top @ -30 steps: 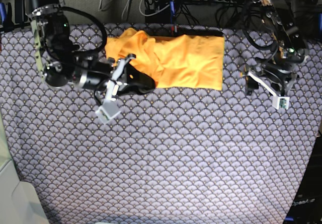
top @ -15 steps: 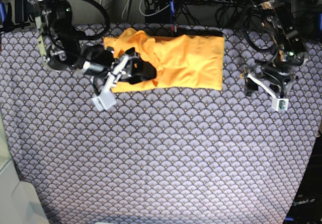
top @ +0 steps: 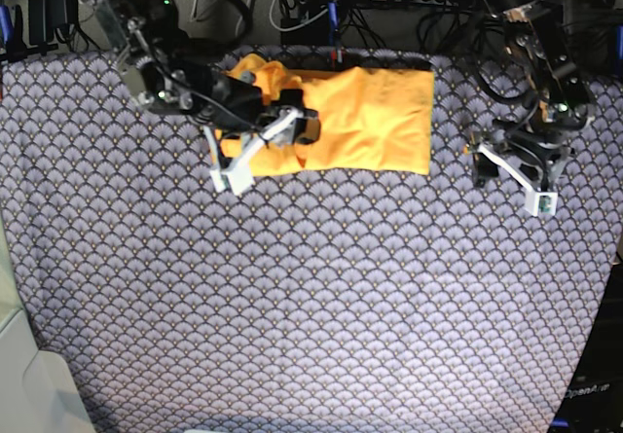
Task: Fold the T-shirt properly
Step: 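Carry the folded end with the right gripper onto the strip's middle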
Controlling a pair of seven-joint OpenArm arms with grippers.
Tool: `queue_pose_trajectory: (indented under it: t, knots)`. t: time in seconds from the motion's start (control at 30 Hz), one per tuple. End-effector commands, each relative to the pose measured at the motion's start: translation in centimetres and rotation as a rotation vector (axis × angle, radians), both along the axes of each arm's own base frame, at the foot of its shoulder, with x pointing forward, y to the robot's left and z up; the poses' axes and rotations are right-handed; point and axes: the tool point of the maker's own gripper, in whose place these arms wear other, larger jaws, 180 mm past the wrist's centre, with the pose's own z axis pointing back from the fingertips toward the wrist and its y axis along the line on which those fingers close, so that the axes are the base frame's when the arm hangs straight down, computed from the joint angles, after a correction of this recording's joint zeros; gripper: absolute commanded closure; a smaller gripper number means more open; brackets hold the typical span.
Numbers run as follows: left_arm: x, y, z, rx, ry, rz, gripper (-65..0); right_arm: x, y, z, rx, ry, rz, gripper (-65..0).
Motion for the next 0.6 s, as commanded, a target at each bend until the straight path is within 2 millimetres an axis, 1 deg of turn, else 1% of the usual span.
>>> queue_pose_trajectory:
  t: [0.0, 0.2, 0.4, 0.57]
  knots:
    - [1.1, 0.5, 1.7, 0.015, -0.058, -0.003, -46.6, 0.7, -0.1, 0.7, 0.003, -0.021, -0.026, -32.2]
    - [1.1, 0.6, 1.6, 0.015, -0.054, -0.002, -46.6, 0.8, -0.2, 0.5, -0.02, -0.025, -0.039, -32.2]
    - [1.0, 0.7, 1.6, 0.016, -0.054, -0.001, -46.6, 0.8, -0.8, 0.0, -0.041, 0.019, -0.082, -32.2]
    - [1.1, 0.7, 1.6, 0.016, -0.055, -0.001, -46.6, 0.9, -1.5, -0.4, -0.097, 0.012, -0.091, -32.2]
